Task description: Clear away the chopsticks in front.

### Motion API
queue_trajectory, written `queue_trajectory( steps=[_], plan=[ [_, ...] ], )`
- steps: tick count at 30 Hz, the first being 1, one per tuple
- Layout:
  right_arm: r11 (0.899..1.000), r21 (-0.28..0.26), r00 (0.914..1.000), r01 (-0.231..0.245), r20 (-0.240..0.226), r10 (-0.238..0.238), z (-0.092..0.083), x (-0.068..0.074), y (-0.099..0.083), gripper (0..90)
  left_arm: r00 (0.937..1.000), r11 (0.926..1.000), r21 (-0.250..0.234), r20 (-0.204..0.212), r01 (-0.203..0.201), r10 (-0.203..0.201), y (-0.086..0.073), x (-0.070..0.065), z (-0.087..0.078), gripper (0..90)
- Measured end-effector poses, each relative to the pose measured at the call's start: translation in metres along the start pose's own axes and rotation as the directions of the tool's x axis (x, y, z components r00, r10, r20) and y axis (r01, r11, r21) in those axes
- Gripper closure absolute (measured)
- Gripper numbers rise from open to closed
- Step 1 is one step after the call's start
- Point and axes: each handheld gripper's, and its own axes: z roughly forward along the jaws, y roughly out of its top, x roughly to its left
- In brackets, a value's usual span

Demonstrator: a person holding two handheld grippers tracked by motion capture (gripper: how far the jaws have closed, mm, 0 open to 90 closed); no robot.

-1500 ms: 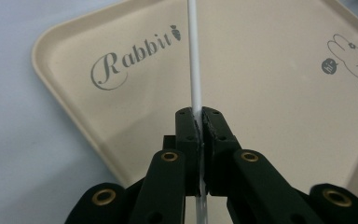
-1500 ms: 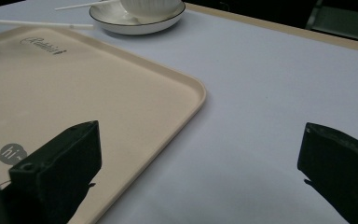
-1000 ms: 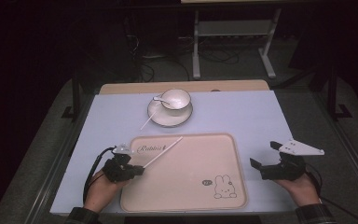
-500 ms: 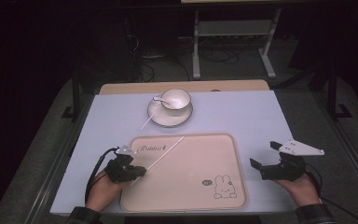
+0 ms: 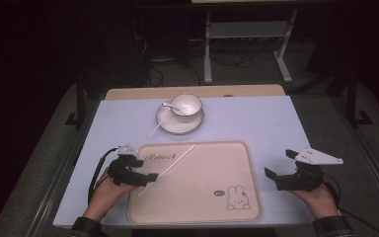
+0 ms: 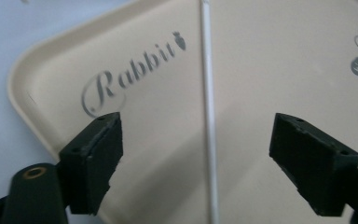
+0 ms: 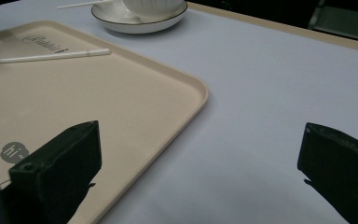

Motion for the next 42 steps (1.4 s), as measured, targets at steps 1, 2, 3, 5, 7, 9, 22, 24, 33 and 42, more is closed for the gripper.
queue_trajectory(
  steps=[1,2,3,5,7,9,22,24,33,42],
  plan=[
    [1.0,0.0,1.0,0.0,0.0,0.0,0.0,0.0,0.0,0.0,1.0,1.0,0.0,0.0,0.0,0.0,0.0,0.0,0.0,14.3],
    [1.0,-0.001,1.0,0.0,0.001,0.0,0.0,0.0,0.0,0.0,1.0,1.0,0.001,-0.003,-0.008,0.008,0.003,0.001,0.001,14.3],
    [1.0,-0.002,1.0,0.0,0.0,0.0,0.0,0.0,0.0,0.0,0.9999,0.9999,-0.001,-0.008,-0.011,0.011,0.006,0.003,0.001,14.2],
    [1.0,-0.001,1.0,0.001,0.0,-0.001,0.0,0.0,0.0,0.0,0.9997,0.9998,-0.005,-0.014,-0.019,0.019,0.013,0.005,0.002,14.1],
    [1.0,0.0,1.0,0.0,-0.001,0.0,0.0,0.0,0.0,0.0,0.9992,0.9995,-0.003,-0.023,-0.032,0.032,0.021,0.008,0.003,14.0],
    [1.0,0.0,1.0,-0.001,-0.001,0.001,0.0,0.0,0.0,0.0,0.9987,0.9992,-0.007,-0.032,-0.039,0.039,0.03,0.012,0.005,14.0],
    [1.0,-0.003,1.0,-0.001,-0.001,0.001,0.0,-0.001,0.0,0.0,0.9943,0.9968,-0.02,-0.075,-0.077,0.075,0.089,0.038,0.026,17.2],
    [1.0,-0.004,1.0,-0.001,-0.003,0.001,0.0,-0.001,0.0,0.0,0.9924,0.9964,-0.02,-0.093,-0.082,0.08,0.098,0.043,0.03,18.9],
    [1.0,-0.01,1.0,-0.001,-0.007,0.001,0.0,-0.001,0.0,0.0,0.9845,0.9963,-0.021,-0.156,-0.083,0.079,0.13,0.066,0.053,39.2],
    [1.0,-0.01,0.9999,0.0,-0.012,0.0,0.0,-0.001,0.0,0.0,0.9663,0.9948,0.021,-0.236,-0.1,0.102,0.148,0.082,0.087,56.5]
  ],
)
